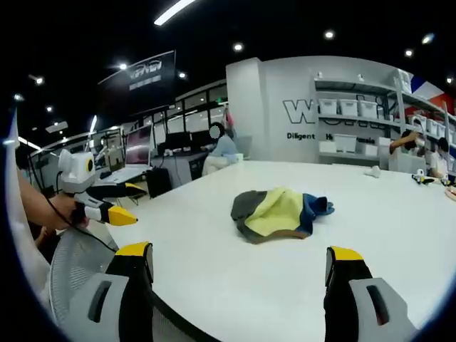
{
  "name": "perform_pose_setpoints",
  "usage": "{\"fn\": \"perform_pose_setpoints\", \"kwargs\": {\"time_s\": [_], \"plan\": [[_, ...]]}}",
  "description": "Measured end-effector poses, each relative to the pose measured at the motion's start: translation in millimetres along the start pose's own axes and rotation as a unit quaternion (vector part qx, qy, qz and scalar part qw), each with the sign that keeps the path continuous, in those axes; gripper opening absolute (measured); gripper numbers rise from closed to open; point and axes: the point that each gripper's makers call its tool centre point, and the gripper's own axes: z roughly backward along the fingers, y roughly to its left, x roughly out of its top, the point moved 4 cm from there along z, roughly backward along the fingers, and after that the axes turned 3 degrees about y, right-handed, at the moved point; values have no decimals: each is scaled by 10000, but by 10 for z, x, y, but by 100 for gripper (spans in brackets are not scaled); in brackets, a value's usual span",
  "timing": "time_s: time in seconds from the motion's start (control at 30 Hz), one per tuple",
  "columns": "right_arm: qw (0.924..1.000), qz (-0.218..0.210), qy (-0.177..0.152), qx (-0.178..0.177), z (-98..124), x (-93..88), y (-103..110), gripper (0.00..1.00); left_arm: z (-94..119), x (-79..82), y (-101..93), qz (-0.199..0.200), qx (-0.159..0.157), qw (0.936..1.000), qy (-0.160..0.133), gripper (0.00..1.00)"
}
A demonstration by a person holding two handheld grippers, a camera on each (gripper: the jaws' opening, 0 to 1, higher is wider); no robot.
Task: Fold the garment on the visible template until the final outline fits inside the template.
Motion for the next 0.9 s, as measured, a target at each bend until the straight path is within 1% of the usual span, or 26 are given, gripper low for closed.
{"fn": "perform_pose_setpoints", "kwargs": {"time_s": [0.9], "plan": [[10000,17,67,58,-14,-20,15,99,-2,-5,-23,-22,-57,10000,8,86]]}}
